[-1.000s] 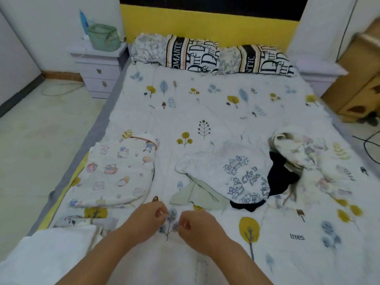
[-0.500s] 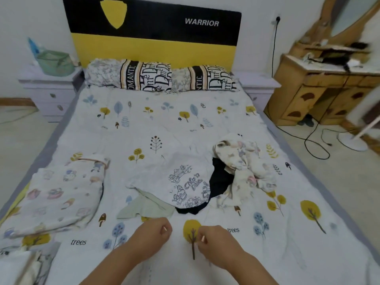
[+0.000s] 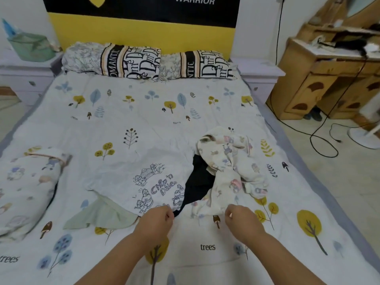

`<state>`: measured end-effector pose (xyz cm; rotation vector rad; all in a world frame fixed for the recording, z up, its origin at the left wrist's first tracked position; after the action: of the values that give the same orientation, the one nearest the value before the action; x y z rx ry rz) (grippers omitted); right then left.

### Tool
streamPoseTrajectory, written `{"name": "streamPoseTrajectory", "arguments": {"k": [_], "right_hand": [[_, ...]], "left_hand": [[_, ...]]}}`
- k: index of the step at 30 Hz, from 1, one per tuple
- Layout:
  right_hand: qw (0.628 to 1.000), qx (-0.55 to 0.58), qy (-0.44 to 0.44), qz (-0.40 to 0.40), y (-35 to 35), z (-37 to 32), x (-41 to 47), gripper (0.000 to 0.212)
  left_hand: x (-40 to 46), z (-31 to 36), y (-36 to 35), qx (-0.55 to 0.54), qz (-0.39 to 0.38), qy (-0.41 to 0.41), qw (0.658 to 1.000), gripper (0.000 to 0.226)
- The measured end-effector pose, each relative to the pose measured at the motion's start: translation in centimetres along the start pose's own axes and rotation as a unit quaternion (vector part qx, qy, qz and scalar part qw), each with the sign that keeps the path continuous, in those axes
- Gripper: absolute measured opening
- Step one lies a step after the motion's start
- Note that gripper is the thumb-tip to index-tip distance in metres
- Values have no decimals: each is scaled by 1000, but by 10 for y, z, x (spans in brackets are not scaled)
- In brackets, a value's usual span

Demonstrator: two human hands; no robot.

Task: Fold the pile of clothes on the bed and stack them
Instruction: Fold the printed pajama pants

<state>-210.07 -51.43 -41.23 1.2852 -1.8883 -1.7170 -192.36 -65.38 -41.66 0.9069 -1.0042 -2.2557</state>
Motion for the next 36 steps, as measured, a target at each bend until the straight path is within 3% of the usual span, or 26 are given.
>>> {"name": "streamPoseTrajectory", "arguments": {"k": [7, 10, 14, 16, 20, 24, 26, 29, 32, 33, 34, 36], "right_hand": [[995, -34, -30, 93, -3, 39, 81, 38], [990, -51, -39, 126, -3, 50, 112, 60], [992, -62, -65, 93, -6, 70, 149, 97], [994, -58, -66, 61, -14, 76, 164, 90], [999, -28, 18, 41, -48, 82, 171, 35], [989, 62, 48, 129, -54, 75, 135, 20], [980, 114, 56, 155, -51, 62, 114, 10], [974, 162, 76, 142, -51, 29, 78, 31], [956, 200, 128, 174, -51, -3, 33, 18], [954, 210, 138, 163, -53, -12, 19, 19], [956, 204, 150, 150, -55, -20, 5, 22], [947, 193, 198, 162, -58, -32, -22, 26]], "left_hand": [[78, 37, -50, 7, 8, 18, 1000, 19], [111, 51, -77, 0, -5, 23, 1000, 40], [145, 69, -122, -33, -52, 33, 998, 69], [154, 70, -144, -10, -73, 18, 997, 72], [153, 65, -162, 50, -101, -19, 993, 33], [130, 55, -149, -198, -108, 42, 973, 15], [131, 48, -134, -324, -103, 112, 934, 25], [118, 44, -114, -470, -121, 223, 845, 26], [89, 47, -94, -613, -143, 207, 749, 35], [79, 49, -86, -627, -148, 185, 743, 35], [71, 49, -79, -610, -141, 163, 763, 32], [55, 47, -69, -521, -97, 158, 833, 34]]}}
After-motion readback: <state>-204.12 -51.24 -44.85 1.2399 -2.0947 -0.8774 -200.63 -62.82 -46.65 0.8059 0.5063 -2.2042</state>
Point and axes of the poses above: each hand's wrist, its own x-axis towards the middle knuckle, its own y-axis out of the back of the hand, z = x × y, the point moved 5 cm from there along x, towards the middle knuckle, and after that the axes turned 3 degrees about y, right-handed, at the moved point
